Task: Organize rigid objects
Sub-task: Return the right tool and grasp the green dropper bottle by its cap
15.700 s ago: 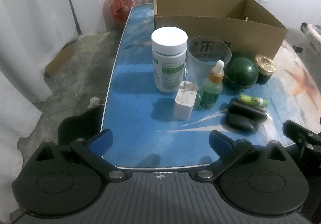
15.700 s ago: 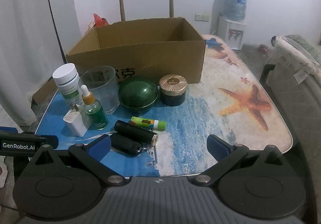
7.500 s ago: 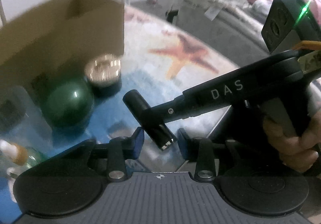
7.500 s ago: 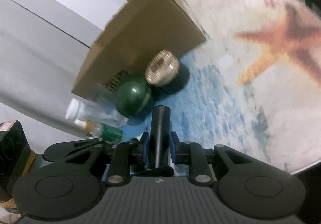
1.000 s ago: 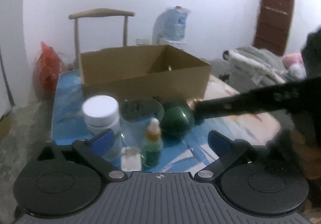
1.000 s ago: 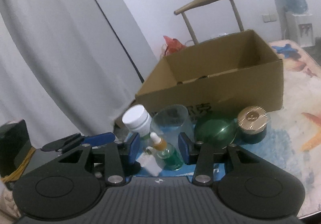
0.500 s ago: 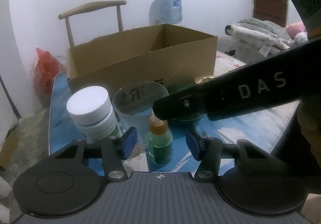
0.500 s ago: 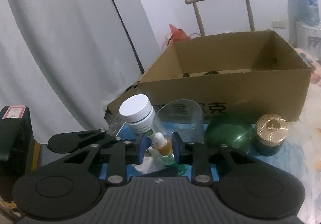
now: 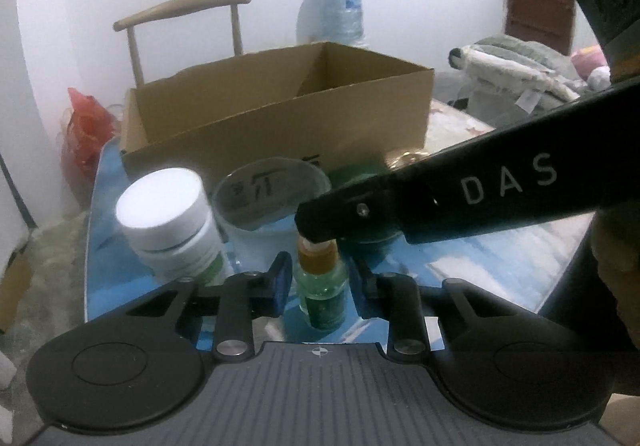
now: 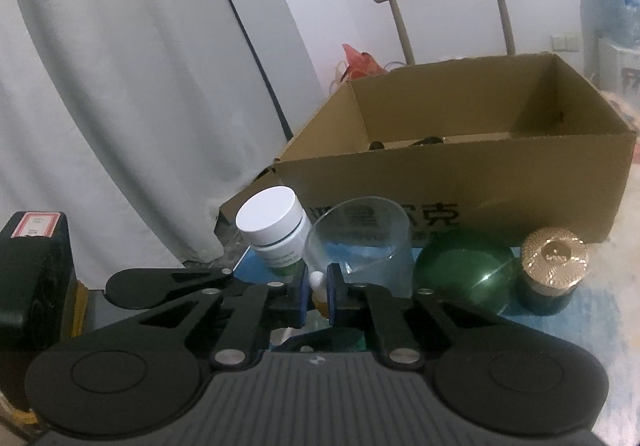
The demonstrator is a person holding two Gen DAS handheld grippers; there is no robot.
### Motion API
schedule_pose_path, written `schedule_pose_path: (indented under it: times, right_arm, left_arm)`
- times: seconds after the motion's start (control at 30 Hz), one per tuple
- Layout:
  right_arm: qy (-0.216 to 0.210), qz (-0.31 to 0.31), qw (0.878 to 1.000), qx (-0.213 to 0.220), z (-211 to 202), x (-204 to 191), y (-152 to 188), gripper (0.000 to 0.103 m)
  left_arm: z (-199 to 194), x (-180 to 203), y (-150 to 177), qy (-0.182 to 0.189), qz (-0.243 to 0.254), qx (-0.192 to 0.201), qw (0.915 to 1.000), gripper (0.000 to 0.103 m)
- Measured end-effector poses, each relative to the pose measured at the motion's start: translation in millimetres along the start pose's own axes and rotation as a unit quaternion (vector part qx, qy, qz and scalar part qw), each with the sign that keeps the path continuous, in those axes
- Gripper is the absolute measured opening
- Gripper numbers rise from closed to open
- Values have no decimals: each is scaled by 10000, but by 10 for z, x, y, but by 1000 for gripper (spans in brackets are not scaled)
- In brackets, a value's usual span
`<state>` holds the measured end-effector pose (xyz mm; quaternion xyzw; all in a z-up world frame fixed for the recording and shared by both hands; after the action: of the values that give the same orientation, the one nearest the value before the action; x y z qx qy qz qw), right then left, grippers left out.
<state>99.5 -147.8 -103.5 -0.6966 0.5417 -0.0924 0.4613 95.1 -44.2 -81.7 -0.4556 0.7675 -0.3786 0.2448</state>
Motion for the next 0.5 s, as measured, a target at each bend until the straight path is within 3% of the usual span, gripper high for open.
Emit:
schedule_pose_path:
  times: [0.23,0.5]
  right_arm:
    - [255,88,9996,3,-262,114,85,10]
    - [402,220,9989,53,-331,229,95,10]
  left_arm:
    - [-88,292,-4,391,219,115,9989,23]
    - [-63,365,35,430,345,51,9985,29]
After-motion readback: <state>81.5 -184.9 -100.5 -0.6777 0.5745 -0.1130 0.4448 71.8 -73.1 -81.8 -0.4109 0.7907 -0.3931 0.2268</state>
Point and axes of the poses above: each gripper's, at about its wrist camera, not at the fingertips, and z roughly the way its jaws point, x to its right, y to its underside, the point moved 7 cm from there along z, roughly the way its jaws point, and after that the axes turned 1 degree about x, right-handed, at the moved point
